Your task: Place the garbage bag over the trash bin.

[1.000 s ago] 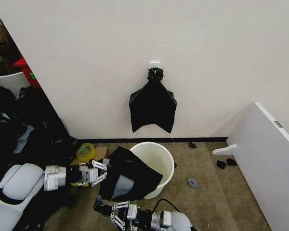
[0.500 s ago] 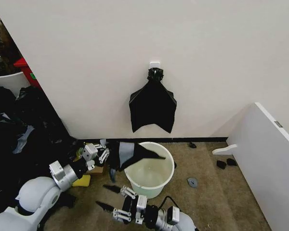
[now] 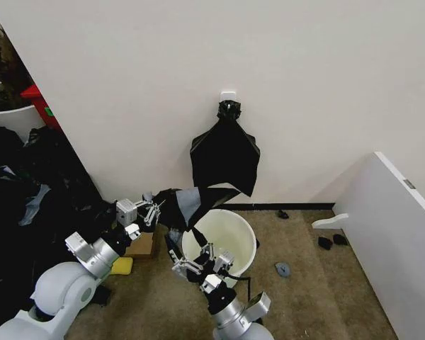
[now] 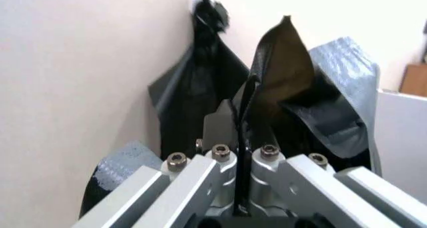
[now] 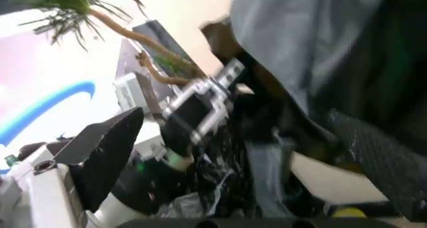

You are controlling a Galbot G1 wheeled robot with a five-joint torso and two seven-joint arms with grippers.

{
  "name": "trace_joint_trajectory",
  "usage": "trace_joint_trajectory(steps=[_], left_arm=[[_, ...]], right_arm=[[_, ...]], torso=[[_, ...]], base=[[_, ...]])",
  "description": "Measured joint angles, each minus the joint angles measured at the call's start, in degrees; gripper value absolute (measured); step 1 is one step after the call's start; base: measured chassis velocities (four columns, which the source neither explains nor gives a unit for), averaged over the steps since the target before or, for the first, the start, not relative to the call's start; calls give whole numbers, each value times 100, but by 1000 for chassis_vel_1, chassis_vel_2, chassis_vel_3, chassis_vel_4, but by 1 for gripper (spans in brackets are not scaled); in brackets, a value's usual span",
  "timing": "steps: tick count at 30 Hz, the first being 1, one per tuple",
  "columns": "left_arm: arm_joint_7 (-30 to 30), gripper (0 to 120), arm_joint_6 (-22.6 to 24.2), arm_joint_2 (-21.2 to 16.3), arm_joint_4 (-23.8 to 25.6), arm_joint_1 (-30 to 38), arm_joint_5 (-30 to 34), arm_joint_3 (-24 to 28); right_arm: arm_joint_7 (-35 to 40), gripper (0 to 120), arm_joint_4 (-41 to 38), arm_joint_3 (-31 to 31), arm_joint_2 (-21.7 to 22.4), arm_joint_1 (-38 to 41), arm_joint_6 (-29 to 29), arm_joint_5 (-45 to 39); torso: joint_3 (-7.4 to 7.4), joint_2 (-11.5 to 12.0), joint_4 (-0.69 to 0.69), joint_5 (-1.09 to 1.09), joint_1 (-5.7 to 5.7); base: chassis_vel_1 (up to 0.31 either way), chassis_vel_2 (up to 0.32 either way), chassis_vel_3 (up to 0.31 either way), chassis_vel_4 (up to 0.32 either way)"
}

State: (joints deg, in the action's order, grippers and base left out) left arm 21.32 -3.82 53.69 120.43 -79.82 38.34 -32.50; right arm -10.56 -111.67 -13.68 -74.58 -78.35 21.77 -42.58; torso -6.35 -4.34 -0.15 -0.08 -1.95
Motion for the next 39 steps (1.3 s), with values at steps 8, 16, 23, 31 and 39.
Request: trace_joint_trajectory(steps=[8, 16, 23, 31, 39], left_arm=[[-238, 0, 153, 371, 92, 183, 741, -422], [-417, 0, 204, 1076, 116, 194, 1023, -378], [-407, 0, 178, 1747, 29, 186, 1175, 31], [-215, 0, 153, 1916, -28, 160, 1222, 151], [-114, 0, 133, 1905, 35, 133, 1329, 108]], right_arm=[[756, 89, 101, 733, 567, 758, -711, 348], [-985, 100, 829, 1774, 1083, 1245, -300, 1693], [-1097, 100, 528, 871, 1008, 1221, -468, -427], [-225, 100, 235, 342, 683, 1318, -838, -1917], [-239, 100, 370, 218, 467, 1373, -914, -2110]], torso=[[-1, 0, -1, 18, -1], [-1, 0, 0, 8, -1], [-1, 0, 1, 7, -1], [0, 0, 1, 5, -1], [0, 0, 1, 4, -1]], base=[[0, 0, 0, 0], [0, 0, 0, 0], [0, 0, 0, 0], [0, 0, 0, 0], [0, 0, 0, 0]])
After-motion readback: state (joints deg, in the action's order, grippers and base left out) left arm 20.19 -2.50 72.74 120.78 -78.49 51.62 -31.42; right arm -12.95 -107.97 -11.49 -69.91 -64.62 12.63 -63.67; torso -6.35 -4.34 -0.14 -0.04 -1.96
